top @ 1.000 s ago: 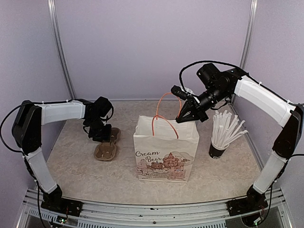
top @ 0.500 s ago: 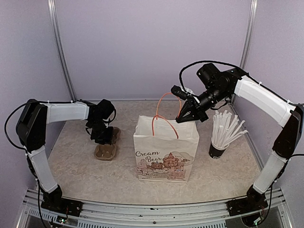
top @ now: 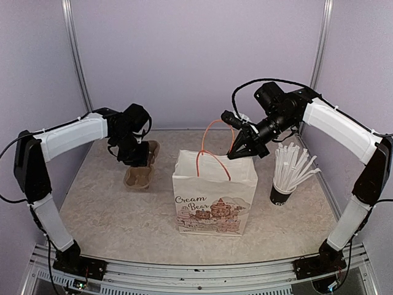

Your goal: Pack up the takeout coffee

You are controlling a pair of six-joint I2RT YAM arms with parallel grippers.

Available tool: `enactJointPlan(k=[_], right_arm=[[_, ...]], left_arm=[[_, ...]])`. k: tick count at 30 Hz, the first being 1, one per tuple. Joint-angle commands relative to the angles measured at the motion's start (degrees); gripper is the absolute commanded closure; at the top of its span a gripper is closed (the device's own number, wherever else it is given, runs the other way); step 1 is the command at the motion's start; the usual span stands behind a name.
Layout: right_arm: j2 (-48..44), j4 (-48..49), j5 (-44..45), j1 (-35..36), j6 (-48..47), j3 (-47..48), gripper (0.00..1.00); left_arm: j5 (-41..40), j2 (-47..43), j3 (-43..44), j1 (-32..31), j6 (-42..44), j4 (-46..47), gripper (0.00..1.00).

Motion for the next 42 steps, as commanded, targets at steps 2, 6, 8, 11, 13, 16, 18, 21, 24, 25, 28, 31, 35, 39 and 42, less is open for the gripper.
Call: enactJointPlan(k=[2,6,8,11,13,16,18,21,24,25,28,31,35,39,42], right_arm=[[0.18,-4.0,-2.39,1.53,-0.49,1.1,1.0],[0.56,-5.25,-3.17,2.43,-0.65,2.42,1.0],[0.7,-5.63,-3.77,2.59,-0.64,2.85,1.0],[1.02,-5.96,-4.22,2.74,-0.56,3.36,1.0],[1.45,-6.5,-4.69,2.81,-0.76,4.09,1.0],[2.15,-7.7,-5.8,2.82,-1.2,5.23,1.0],[2.64,-8.64,-6.26,2.8,-1.5,6.08,1.0],[3.25,-9.76,-6.93,2.83,-1.45,7.38,1.0],[3.31,-9.97,-7.15,2.95,-1.4,7.83,1.0],[3.29,-9.99,-7.23,3.0,-1.37,7.82,1.0],[3.37,-10.04,-7.38,2.98,-1.31,7.62,1.0],[3.55,-10.25,-7.8,3.07,-1.38,7.48,1.0],[3.82,-10.58,-8.54,3.08,-1.54,7.57,1.0],[3.67,-10.67,-8.75,3.09,-1.57,7.12,1.0],[3.56,-10.35,-8.75,3.07,-1.46,6.61,1.0]], left_arm=[[-1.27,-11.45,11.6,-3.54,3.46,0.28,0.8],[1.07,-17.8,13.56,-7.65,8.95,8.23,0.83],[3.67,-20.22,12.69,-9.98,11.34,13.15,0.84],[9.98,-23.52,9.24,-13.97,14.23,21.24,0.84],[13.54,-25.42,6.73,-17.0,16.21,26.19,0.83],[18.74,-26.56,2.56,-19.73,18.78,32.81,0.83],[22.94,-26.26,1.22,-21.13,20.33,36.59,0.83],[28.26,-24.54,0.28,-22.62,21.77,39.57,0.83],[31.22,-21.74,0.58,-23.52,22.27,39.94,0.84],[32.09,-20.72,1.02,-23.84,22.37,39.6,0.84],[33.76,-18.65,1.84,-24.84,22.93,38.86,0.84],[34.87,-17.68,1.27,-25.36,23.23,38.87,0.85],[35.45,-16.92,0.69,-25.47,23.94,35.89,0.85],[35.02,-16.18,0.74,-25.96,24.45,30.15,0.85],[33.26,-16.08,0.71,-26.88,24.75,26.03,0.85]])
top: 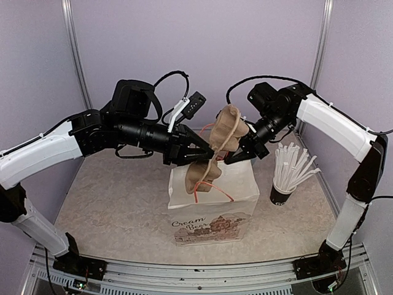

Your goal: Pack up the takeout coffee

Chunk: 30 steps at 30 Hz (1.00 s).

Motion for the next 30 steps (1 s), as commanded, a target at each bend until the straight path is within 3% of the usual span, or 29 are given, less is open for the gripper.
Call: enactJointPlan(k=[1,8,23,30], right_arm=[[0.16,-0.55,-2.03,0.57,-0.37,0.35,1.0],[0.44,-0.55,-2.42,0.65,-0.19,0.49,1.0],[-0.9,0.44,-0.05,2.46,0.28,-1.17,1.0],[-0.62,0.18,0.13,2.46,0.19,-0.48,1.0]], left_arm=[[-0.98,0.61,0.1,-1.79,1.62,-7.84,0.85],[-7.33,0.38,1.26,-4.28,1.62,-15.33,0.85],[-23.88,13.6,18.13,-11.92,0.78,-39.55,0.85],[-24.64,14.4,20.89,-15.1,-0.19,-43.33,0.84]])
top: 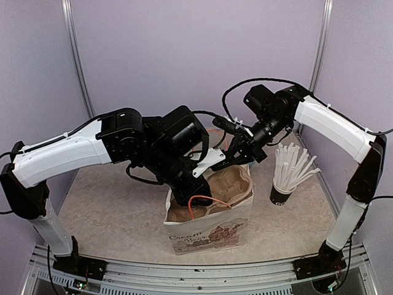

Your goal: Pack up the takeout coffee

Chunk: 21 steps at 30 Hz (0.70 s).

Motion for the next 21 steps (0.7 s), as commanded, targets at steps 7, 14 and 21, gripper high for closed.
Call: enactJointPlan(k=[7,14,21], right_arm=[[-1.68,0.67,-0.73,1.2,0.42,-1.2,1.0],[-1.7,0.49,-0.06,2.29,0.44,-1.41,1.0],[-1.48,0.5,0.17,2.6,1.02,-0.42,1.0]], left_arm=[[-1.88,4.19,6.61,-2.01,-2.68,-9.5,0.84],[-4.89,6.53,9.07,-2.99,-3.19,-10.07,0.84],[-4.82,7.11,5.97,-3.26,-4.71,-11.47,0.84]])
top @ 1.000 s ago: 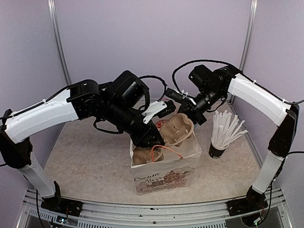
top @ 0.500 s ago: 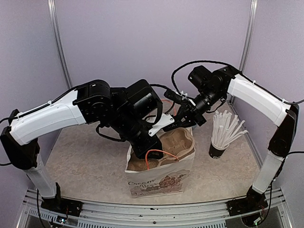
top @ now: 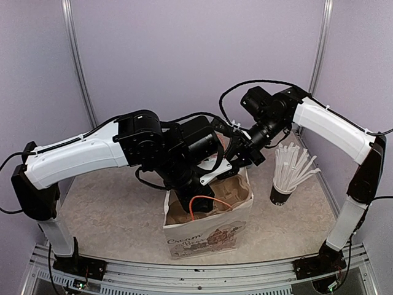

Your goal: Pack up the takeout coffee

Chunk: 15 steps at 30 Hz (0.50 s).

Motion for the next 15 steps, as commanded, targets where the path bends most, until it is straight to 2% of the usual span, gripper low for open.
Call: enactJointPlan(k=[1,14,15], right_arm=[[-1.11,-0.35,0.4,0.9,0.82,0.54,1.0],[-1.13,-1.94,0.56,1.17,-0.63,0.72,1.0],[-1.29,-2.39,0.51,1.16,-1.24,0.71,0.94]], left_arm=[[-0.84,0.91,-1.41,-0.53,-1.94,-2.94,0.84],[-5.29,-1.54,4.48,-2.66,-5.2,-3.97,0.84],[-5.01,-2.02,3.98,-2.66,-5.48,-4.16,0.84]])
